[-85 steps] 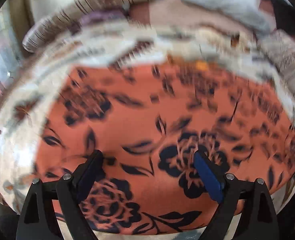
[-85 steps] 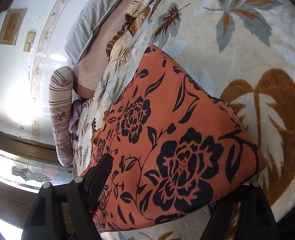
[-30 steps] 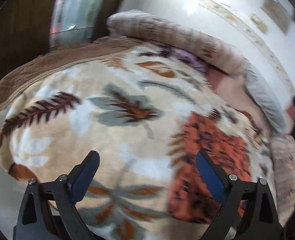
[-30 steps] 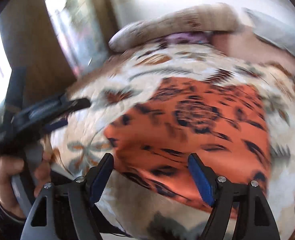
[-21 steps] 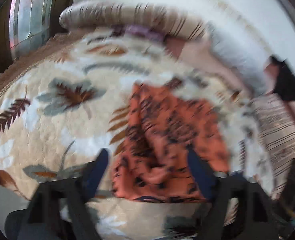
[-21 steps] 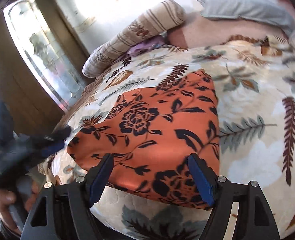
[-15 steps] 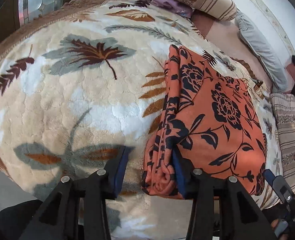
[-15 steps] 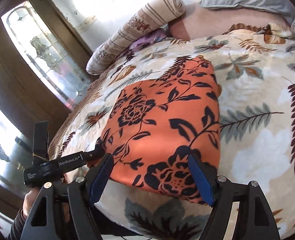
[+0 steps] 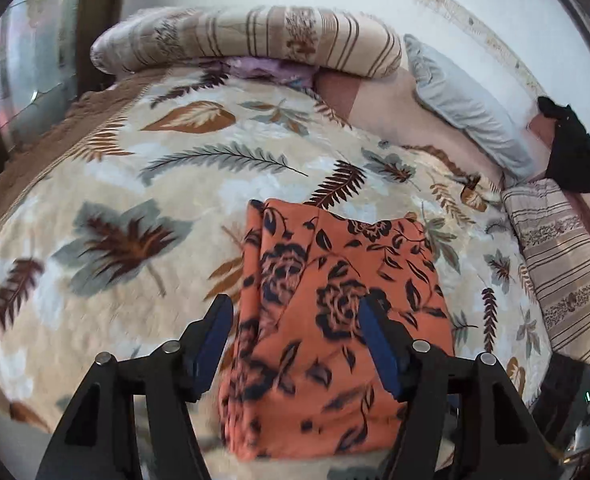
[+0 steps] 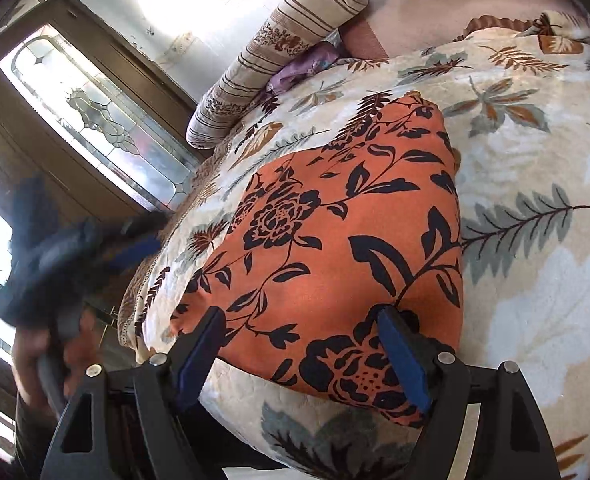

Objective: Fold small clothes

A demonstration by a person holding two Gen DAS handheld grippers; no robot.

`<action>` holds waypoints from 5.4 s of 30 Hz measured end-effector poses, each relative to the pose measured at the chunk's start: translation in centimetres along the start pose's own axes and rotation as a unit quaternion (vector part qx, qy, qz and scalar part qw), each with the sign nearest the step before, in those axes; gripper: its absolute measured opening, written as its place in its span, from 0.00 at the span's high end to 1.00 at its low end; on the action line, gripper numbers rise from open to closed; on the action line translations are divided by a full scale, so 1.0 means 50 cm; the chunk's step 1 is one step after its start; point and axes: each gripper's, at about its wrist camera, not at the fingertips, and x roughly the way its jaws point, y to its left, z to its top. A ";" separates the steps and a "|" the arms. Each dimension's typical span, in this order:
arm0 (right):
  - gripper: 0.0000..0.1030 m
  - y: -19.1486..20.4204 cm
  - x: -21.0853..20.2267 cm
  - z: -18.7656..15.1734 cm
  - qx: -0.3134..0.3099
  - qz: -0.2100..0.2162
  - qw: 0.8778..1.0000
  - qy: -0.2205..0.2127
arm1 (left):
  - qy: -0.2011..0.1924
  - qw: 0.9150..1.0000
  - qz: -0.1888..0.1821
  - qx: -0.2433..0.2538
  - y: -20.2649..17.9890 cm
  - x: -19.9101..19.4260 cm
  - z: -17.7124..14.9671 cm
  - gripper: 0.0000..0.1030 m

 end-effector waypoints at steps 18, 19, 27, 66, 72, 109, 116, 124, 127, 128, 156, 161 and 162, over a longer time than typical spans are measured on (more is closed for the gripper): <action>0.21 -0.015 0.005 -0.002 0.010 0.020 1.000 0.002 | 0.082 0.993 -0.060 -0.058 0.047 0.175 0.088 0.39; 0.21 -0.015 0.005 -0.001 0.010 0.021 1.000 0.002 | 0.085 0.993 -0.063 -0.058 0.046 0.180 0.089 0.39; 0.21 -0.015 0.009 -0.001 0.008 0.020 1.000 0.004 | 0.113 0.991 -0.050 -0.053 0.055 0.221 0.083 0.92; 0.17 -0.112 0.069 0.187 0.168 0.178 0.968 0.046 | 0.049 0.997 0.050 -0.016 0.043 0.115 -0.120 0.43; 0.15 -0.225 0.166 0.223 0.245 0.133 0.957 0.074 | 0.047 0.998 0.042 -0.024 0.054 0.118 -0.130 0.42; 0.10 -0.117 -0.075 0.019 0.147 0.095 0.984 0.023 | 0.043 0.996 0.073 -0.001 0.045 0.076 -0.175 0.35; 0.09 -0.212 0.017 0.026 0.226 0.091 0.967 0.073 | 0.034 0.997 0.065 0.003 0.052 0.078 -0.184 0.32; 0.64 -0.085 0.053 0.069 0.084 -0.008 0.990 0.111 | 0.030 0.998 0.058 -0.001 0.060 0.079 -0.187 0.31; 0.64 -0.028 0.061 0.058 -0.005 -0.092 0.989 0.112 | 0.028 0.998 0.056 0.003 0.061 0.081 -0.187 0.30; 0.61 -0.054 0.083 0.052 0.007 -0.099 0.987 0.127 | 0.029 0.998 0.057 0.005 0.060 0.082 -0.187 0.30; 0.32 -0.082 0.058 0.150 0.060 -0.096 0.993 0.026 | 0.012 0.999 0.025 -0.025 0.078 0.047 -0.181 0.32; 0.29 -0.027 -0.005 0.155 0.034 -0.059 0.997 -0.022 | 0.034 0.998 0.060 -0.012 0.089 0.055 -0.198 0.33; 0.28 -0.023 -0.004 0.153 0.028 -0.045 0.999 -0.015 | 0.042 0.997 0.051 -0.027 0.101 0.063 -0.200 0.33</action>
